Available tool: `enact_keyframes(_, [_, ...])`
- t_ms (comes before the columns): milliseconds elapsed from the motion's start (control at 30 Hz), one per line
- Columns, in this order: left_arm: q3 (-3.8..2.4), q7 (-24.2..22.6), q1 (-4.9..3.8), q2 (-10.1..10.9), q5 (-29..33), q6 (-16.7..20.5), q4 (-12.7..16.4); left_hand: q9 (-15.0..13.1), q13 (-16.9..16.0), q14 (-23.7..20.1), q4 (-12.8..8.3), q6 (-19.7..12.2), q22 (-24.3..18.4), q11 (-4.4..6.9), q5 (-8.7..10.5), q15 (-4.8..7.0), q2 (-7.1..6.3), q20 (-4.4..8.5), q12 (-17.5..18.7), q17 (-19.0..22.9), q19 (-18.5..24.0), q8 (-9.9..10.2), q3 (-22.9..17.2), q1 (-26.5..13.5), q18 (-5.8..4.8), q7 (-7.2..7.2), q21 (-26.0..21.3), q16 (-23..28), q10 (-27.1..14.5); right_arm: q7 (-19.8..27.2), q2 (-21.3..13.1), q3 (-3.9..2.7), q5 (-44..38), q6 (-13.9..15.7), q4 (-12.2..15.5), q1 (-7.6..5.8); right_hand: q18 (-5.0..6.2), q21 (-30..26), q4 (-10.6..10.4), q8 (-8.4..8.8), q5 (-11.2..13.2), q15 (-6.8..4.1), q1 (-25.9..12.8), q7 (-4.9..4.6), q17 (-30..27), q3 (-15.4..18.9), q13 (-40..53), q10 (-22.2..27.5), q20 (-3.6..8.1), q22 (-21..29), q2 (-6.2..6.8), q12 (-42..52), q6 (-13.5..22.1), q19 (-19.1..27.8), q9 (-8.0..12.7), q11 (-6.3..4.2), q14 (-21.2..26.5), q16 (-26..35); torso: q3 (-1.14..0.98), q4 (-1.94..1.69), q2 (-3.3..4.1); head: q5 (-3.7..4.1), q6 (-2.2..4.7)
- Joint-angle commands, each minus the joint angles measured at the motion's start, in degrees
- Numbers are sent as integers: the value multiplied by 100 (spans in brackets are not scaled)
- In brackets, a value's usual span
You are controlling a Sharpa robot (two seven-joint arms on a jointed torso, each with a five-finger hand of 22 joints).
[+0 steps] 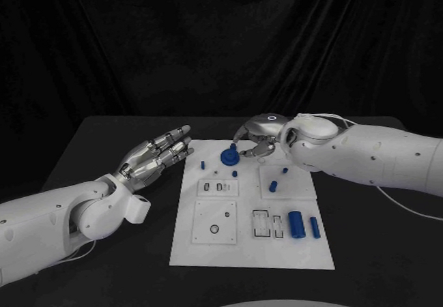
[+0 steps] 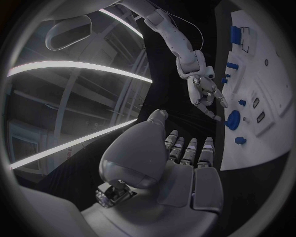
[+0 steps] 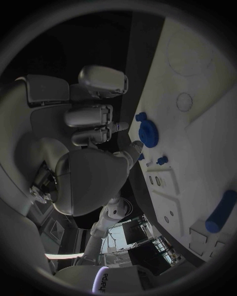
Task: Assemble the parts on the task board
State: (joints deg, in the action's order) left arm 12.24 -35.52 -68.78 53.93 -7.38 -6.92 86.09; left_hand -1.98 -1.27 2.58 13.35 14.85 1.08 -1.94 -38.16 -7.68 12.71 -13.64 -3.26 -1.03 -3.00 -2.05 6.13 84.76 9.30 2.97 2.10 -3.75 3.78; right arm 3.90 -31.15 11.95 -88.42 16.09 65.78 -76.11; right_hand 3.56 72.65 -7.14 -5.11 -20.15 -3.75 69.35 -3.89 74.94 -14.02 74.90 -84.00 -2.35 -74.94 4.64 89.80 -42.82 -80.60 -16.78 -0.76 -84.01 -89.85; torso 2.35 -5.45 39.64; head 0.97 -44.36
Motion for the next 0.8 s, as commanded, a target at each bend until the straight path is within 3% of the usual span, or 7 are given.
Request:
enact_keyframes(33, [-4, -51, 8, 13, 13, -49, 23, -5, 1, -5, -7, -15, -8, -39, -20, -25, -2, -39, -35, -6, 4, -34, -36, 41, 91, 27, 2, -23, 13, 43, -342, -8, 4, 499, 401, -136, 47, 47, 2, -36, -16, -39, -7, -5, 1506, 39, 1510, -600, -3, -803, -55, 20, -68, -46, 10, -24, -599, -15, -1, 0, 3, 13, 5])
enact_keyframes(200, [-4, -39, 10, 40, 13, -31, 35, -8, -1, 0, -10, 2, -6, -42, -19, -26, -9, -40, -43, -8, 0, -38, -39, 35, 91, 30, 5, -31, 21, -148, -1220, -7, 6, 505, 1231, -323, 7, 216, -46, -59, 194, -47, -24, 1, 1506, 91, 1510, -600, 6, -888, -58, 20, -191, -161, 57, -29, -599, -15, 2, 17, -4, 25, 0])
enact_keyframes(367, [-4, -53, 13, 29, 13, -30, 34, -8, -1, 0, -10, 2, -6, -42, -19, -26, -9, -40, -43, -8, 0, -38, -39, 35, 91, 30, 5, -31, 21, -191, -1831, -4, 7, 679, 1667, -365, -34, 395, -55, -82, 257, -58, 8, 1, 1506, 155, 1510, -600, 18, -973, 14, 20, -300, -273, 91, -35, -599, -15, 3, 28, -16, 53, -1])
enact_keyframes(500, [-3, -63, 22, 26, 13, -36, 35, -7, -1, 1, -12, -1, -7, -43, -19, -27, -14, -41, -42, -8, 1, -38, -41, 32, 92, 32, 4, -31, 20, -211, -2165, -3, 8, 842, 1804, -282, -53, 476, -87, -67, 415, -71, 47, 10, 1506, 206, 1510, -600, 31, -1015, 51, 20, -325, -329, 134, -45, -599, -15, 1, 46, -14, 31, -9])
enact_keyframes(567, [-3, -64, 26, 28, 13, -38, 36, -7, -1, 1, -12, -1, -7, -43, -19, -27, -14, -41, -42, -8, 1, -38, -41, 32, 92, 32, 4, -31, 20, -220, -2288, -2, 14, 912, 1806, -195, -57, 493, -108, -54, 520, -75, 74, 10, 1506, 235, 1510, -600, 36, -1028, 67, 20, -325, -343, 157, -49, -599, -15, 10, 62, -18, 21, -3])
enact_keyframes(633, [-3, -68, 30, 37, 13, -33, 40, -7, -1, 1, -12, -1, -7, -43, -19, -27, -14, -41, -42, -8, 1, -38, -41, 32, 92, 32, 4, -31, 20, -216, -2372, -2, 20, 981, 1770, -97, -57, 492, -130, -47, 610, -75, 85, 0, 1506, 263, 1510, -600, 38, -1031, 83, 20, -328, -346, 171, -45, -599, -15, 15, 87, -21, -11, -5])
enact_keyframes(800, [-3, -72, 40, 65, 13, -28, 49, -7, -1, 1, -12, -1, -7, -43, -19, -27, -14, -41, -42, -8, 1, -38, -41, 32, 92, 32, 4, -31, 20, -192, -2465, 0, 38, 1102, 1568, 148, -52, 462, -237, -24, 847, -72, 123, -5, 1506, 351, 1510, -600, 37, -1032, 122, 20, -323, -342, 217, -40, -599, -15, 0, 85, -9, 5, -12])
